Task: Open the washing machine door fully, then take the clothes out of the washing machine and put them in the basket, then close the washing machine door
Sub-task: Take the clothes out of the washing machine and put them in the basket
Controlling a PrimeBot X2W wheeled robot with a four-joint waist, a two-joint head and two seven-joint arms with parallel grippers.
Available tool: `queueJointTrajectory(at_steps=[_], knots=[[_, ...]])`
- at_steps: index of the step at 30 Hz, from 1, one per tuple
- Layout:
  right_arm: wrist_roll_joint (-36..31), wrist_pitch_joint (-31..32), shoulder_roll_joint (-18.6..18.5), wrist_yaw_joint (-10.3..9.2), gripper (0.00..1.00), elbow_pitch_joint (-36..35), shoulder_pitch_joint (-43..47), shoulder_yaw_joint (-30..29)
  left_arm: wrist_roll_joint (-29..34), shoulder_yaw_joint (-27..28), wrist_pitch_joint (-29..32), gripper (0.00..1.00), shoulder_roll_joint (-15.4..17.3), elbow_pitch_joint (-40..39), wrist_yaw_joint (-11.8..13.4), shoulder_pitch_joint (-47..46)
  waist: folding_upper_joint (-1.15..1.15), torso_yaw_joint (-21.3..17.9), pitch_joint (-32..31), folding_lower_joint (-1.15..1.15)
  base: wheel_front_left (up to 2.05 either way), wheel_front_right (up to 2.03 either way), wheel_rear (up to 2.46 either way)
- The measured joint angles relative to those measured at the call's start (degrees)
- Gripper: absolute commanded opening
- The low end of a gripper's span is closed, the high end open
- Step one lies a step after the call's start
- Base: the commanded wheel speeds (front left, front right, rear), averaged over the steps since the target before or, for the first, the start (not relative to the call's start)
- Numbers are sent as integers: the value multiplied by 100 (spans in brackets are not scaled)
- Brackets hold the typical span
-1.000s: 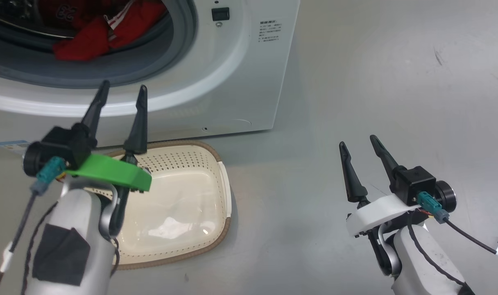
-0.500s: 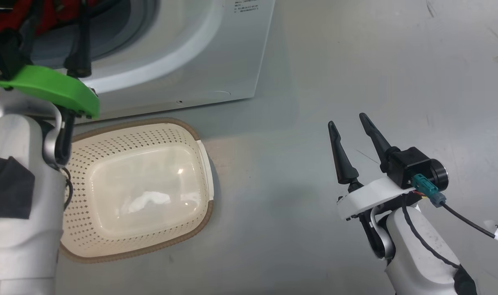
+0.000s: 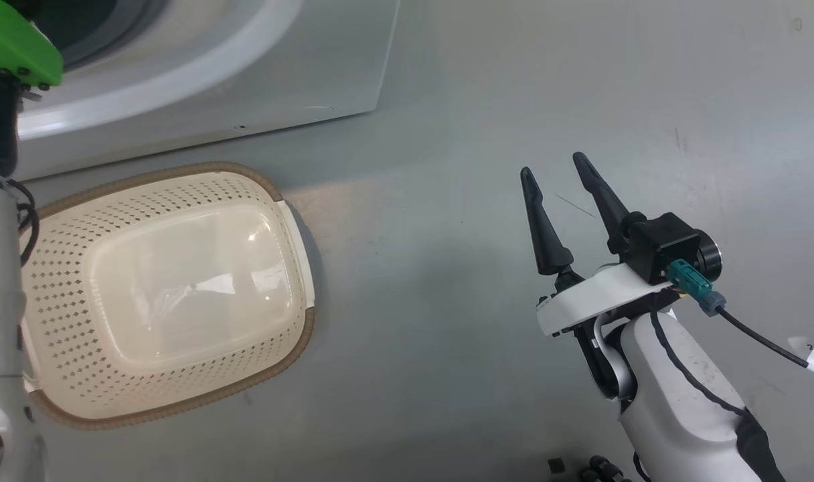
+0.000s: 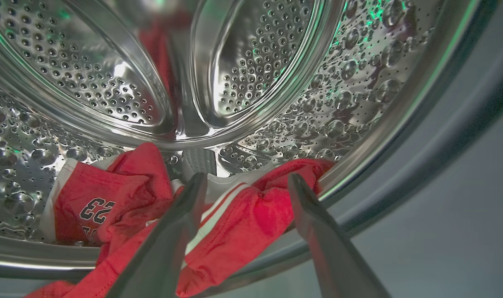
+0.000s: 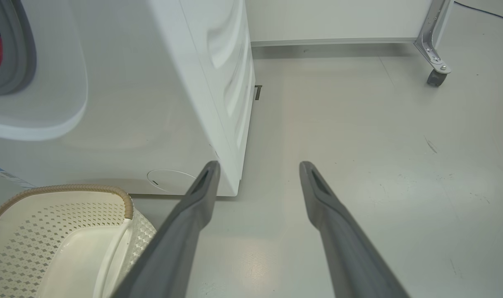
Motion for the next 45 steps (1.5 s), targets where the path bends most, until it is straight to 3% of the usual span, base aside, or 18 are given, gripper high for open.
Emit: queueJointTrajectory(at_steps=[6,15,45], knots=[[67,0,1,-3,100,-15,-102,81,-143,91,223,100,187,290,-16,-352,0,-180,212,-1,0,0,0],[83,0,1,-60,100,-8,-156,113,-319,213,475,100,176,849,-16,-601,0,-369,399,-1,0,0,0],[119,0,4,-158,100,-30,-161,210,-321,350,821,100,290,1804,297,-1434,0,-459,729,-1,0,0,0]])
